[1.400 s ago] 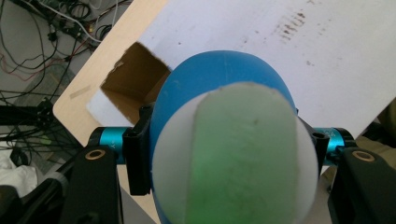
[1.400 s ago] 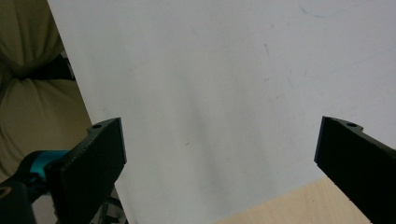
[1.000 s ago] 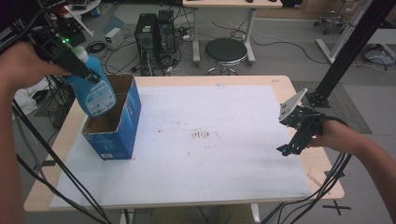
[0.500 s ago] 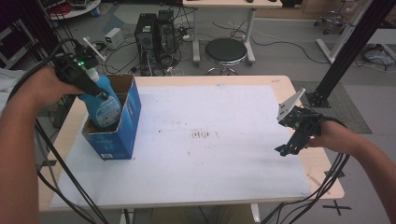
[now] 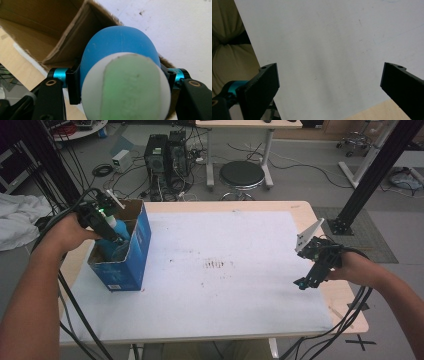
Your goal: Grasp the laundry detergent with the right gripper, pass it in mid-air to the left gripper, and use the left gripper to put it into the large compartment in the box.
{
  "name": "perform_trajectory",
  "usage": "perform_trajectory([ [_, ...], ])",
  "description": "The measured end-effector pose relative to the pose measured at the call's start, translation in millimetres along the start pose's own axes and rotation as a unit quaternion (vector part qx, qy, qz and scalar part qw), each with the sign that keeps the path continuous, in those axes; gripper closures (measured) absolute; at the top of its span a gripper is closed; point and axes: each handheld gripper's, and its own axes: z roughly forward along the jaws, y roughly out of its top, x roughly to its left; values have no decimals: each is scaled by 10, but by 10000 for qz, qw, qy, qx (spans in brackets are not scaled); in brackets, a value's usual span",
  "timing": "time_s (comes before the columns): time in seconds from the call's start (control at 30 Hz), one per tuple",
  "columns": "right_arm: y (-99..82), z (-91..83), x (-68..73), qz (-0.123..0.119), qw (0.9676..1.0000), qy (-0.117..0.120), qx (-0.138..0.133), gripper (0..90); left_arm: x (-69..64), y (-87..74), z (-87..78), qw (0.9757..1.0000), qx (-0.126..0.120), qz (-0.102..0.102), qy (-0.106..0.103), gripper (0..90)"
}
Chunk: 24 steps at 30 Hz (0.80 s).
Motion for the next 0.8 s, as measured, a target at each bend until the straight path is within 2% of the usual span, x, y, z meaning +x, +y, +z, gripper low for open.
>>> perform_trajectory([
  [0.17, 10, 30, -3, -18, 10000, 51, -16, 11, 7, -46, 102, 10000, 24, -16, -34, 381],
  [0.5, 20, 77, 5, -18, 10000, 88, 21, 11, 0, -108, 381, 9996, 224, -23, -183, 380],
  [0.57, 12, 72, -6, -13, 10000, 85, 3, 11, 12, -104, 391, 9997, 156, -73, -186, 380],
  [0.8, 5, 74, -9, -4, 10000, 73, -1, 11, 39, -85, 415, 9995, 178, -106, -223, 379],
])
